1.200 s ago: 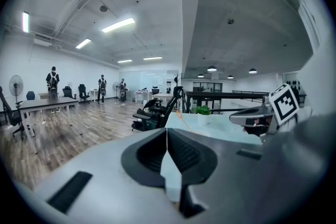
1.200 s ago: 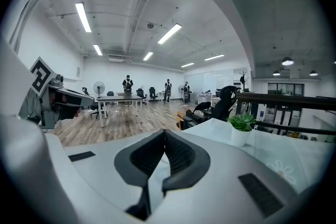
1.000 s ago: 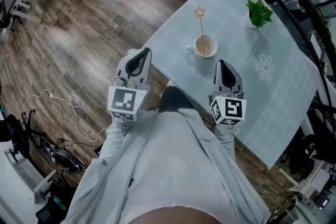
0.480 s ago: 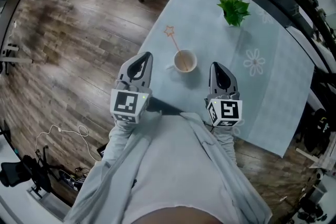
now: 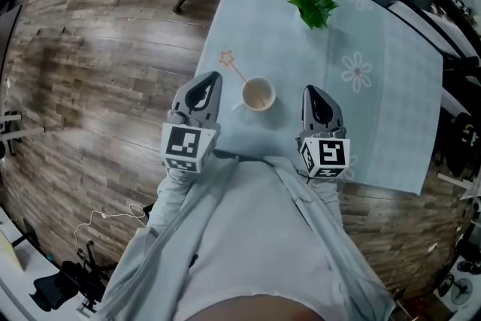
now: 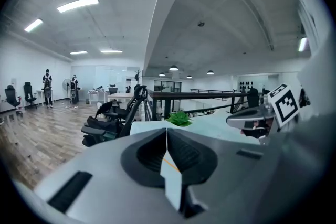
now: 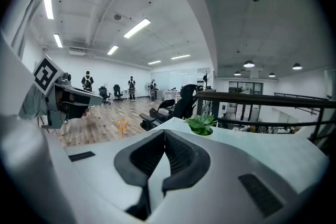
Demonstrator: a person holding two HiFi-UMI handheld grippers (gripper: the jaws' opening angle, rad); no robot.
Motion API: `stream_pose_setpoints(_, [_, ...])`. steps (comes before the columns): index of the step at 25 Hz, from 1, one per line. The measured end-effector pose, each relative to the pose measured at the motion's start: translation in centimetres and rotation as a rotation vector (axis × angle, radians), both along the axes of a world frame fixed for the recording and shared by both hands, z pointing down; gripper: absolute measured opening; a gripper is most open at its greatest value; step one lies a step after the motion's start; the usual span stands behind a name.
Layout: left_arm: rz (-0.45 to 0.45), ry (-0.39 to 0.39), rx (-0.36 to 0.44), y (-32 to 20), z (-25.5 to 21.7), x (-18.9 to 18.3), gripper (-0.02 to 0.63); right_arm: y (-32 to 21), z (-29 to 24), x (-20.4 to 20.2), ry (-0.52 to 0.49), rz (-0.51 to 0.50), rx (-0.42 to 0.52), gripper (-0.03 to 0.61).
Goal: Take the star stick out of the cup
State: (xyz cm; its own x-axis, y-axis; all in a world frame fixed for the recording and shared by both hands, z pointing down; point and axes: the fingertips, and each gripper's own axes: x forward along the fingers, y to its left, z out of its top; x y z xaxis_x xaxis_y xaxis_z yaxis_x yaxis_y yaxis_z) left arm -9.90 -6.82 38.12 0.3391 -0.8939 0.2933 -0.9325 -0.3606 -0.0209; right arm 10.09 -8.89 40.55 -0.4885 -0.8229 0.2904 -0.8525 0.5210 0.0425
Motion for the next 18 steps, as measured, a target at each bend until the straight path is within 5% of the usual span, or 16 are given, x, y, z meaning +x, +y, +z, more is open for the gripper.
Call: stream_pose_setpoints(18, [0.124,0.041,-0.071,-1.0,3.2,1.7,0.021,0.5,1.0,1.7,0.019,0.117,-0.030,0.015])
